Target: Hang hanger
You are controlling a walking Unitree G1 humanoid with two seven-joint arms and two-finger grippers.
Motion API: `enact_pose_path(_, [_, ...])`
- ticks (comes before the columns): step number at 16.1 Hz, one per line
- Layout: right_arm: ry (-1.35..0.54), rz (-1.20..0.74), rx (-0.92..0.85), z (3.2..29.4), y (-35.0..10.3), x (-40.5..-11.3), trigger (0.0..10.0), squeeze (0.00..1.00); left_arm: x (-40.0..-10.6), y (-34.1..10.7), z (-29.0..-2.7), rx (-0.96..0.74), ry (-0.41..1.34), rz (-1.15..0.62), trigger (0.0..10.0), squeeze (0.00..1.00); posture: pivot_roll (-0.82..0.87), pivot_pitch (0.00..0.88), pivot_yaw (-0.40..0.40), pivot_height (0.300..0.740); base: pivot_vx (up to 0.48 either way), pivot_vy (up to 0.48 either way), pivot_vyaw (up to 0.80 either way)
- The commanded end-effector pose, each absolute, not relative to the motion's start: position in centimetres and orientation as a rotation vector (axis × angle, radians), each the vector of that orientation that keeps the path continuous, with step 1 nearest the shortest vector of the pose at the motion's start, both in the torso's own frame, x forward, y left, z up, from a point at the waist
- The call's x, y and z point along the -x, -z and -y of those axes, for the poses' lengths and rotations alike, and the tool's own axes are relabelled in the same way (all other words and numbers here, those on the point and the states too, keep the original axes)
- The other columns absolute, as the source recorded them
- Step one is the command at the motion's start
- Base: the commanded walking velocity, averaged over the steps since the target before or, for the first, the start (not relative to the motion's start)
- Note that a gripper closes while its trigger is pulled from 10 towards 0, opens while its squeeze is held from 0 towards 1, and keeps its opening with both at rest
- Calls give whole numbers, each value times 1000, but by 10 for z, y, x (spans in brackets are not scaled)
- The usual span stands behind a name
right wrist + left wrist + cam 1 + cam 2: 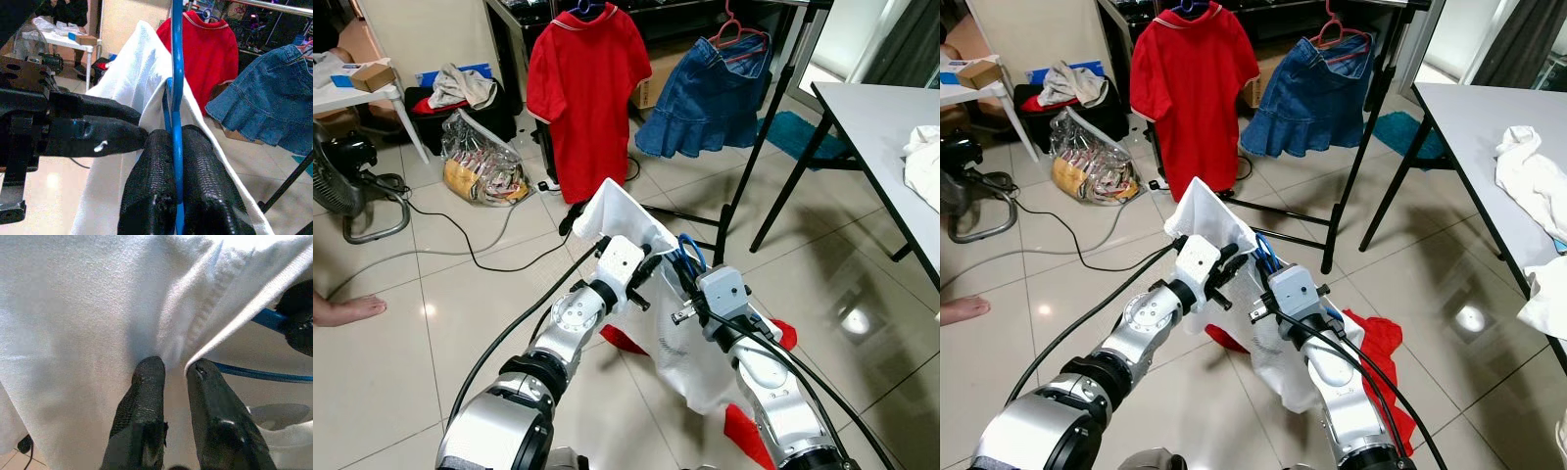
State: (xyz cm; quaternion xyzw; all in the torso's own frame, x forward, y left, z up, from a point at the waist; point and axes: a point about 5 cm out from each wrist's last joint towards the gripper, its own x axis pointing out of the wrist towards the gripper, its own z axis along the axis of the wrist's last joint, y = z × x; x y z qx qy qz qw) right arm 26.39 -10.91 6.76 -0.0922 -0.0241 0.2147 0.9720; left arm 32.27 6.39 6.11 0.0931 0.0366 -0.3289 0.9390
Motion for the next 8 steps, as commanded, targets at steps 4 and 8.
enact_pose_path(4, [-414, 104, 169, 110, -79, -266, 10000, 0, -326, -63, -63, -218, 660, -76, 0, 0, 38, 24, 32, 740, 0, 0, 0])
enact_pose_path(8, [-412, 101, 165, 110, -79, -266, 10000, 0, -326, -64, -63, -220, 654, -62, 0, 0, 38, 24, 30, 740, 0, 0, 0])
